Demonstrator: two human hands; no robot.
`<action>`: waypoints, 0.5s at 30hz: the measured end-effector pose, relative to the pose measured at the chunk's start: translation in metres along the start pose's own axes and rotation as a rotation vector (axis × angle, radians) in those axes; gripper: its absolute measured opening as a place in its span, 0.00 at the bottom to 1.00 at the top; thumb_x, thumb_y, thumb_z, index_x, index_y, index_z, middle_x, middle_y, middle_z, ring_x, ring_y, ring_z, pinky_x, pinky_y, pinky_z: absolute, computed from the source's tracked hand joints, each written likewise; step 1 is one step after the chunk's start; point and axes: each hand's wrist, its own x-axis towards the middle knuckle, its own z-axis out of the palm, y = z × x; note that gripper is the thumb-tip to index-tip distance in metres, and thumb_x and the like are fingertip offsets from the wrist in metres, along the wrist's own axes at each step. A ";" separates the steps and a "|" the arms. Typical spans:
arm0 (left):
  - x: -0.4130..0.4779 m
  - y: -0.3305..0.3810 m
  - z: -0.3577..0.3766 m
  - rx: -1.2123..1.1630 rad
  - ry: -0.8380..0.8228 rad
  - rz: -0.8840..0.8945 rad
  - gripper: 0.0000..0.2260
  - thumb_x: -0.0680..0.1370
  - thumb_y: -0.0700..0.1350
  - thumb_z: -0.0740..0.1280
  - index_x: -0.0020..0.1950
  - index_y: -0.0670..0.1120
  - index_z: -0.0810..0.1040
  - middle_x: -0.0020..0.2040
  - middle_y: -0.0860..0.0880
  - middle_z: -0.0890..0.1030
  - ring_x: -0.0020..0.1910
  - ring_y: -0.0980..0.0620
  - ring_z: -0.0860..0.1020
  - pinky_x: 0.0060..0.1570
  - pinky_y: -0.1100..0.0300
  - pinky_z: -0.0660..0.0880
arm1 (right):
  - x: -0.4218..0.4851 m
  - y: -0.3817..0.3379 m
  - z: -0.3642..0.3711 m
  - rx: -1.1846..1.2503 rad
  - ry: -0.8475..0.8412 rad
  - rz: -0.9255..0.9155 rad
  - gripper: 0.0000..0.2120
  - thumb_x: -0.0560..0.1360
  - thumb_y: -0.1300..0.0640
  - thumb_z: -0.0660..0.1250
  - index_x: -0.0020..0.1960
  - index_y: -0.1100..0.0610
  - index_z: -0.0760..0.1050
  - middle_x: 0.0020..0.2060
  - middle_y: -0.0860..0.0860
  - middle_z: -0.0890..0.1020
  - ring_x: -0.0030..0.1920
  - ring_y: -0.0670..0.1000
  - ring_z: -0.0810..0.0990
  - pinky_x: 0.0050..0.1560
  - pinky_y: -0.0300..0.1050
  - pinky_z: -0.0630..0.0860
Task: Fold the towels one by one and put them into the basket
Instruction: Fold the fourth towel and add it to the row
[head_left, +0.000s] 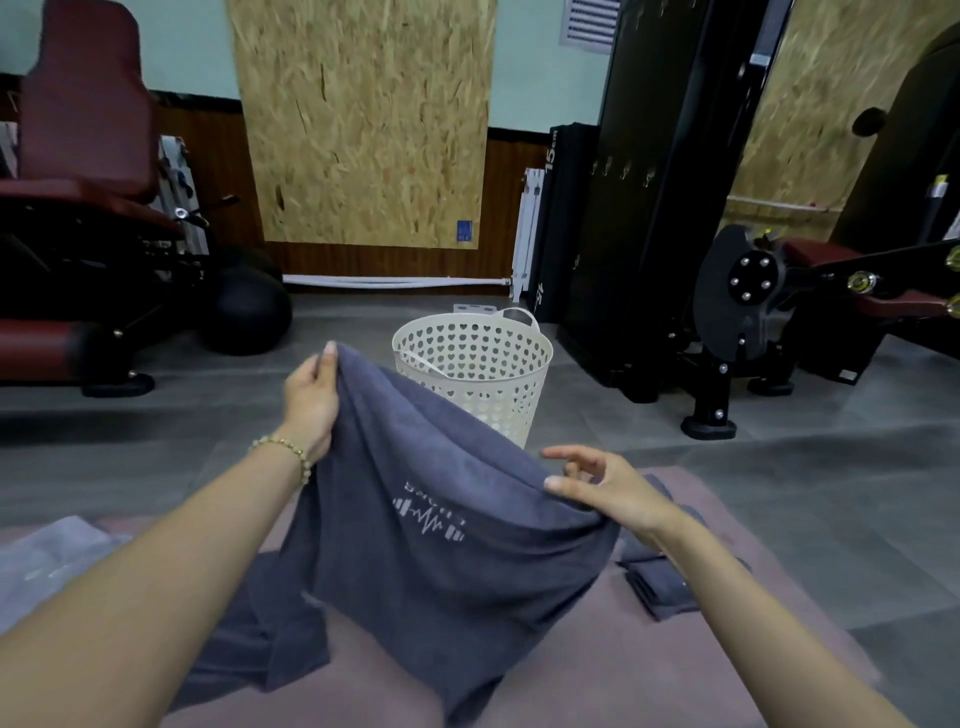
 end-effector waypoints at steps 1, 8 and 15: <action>0.003 0.008 0.001 0.016 0.004 0.024 0.14 0.81 0.51 0.60 0.42 0.45 0.77 0.39 0.50 0.78 0.44 0.52 0.75 0.43 0.63 0.73 | 0.000 -0.010 0.000 -0.058 -0.035 0.001 0.26 0.60 0.42 0.78 0.56 0.47 0.79 0.36 0.46 0.70 0.34 0.39 0.71 0.41 0.28 0.67; 0.019 0.049 -0.001 0.103 0.063 0.100 0.16 0.81 0.53 0.58 0.49 0.41 0.77 0.43 0.45 0.77 0.40 0.54 0.74 0.42 0.61 0.73 | -0.010 -0.057 0.003 -0.337 -0.170 -0.242 0.38 0.65 0.51 0.78 0.67 0.35 0.62 0.50 0.48 0.74 0.36 0.43 0.72 0.41 0.31 0.71; 0.024 0.057 -0.017 0.045 0.111 0.064 0.15 0.80 0.54 0.60 0.41 0.44 0.75 0.36 0.49 0.75 0.41 0.51 0.73 0.43 0.58 0.72 | -0.015 -0.065 -0.001 -0.654 -0.083 -0.515 0.17 0.75 0.62 0.66 0.56 0.42 0.73 0.43 0.41 0.78 0.29 0.48 0.70 0.36 0.34 0.69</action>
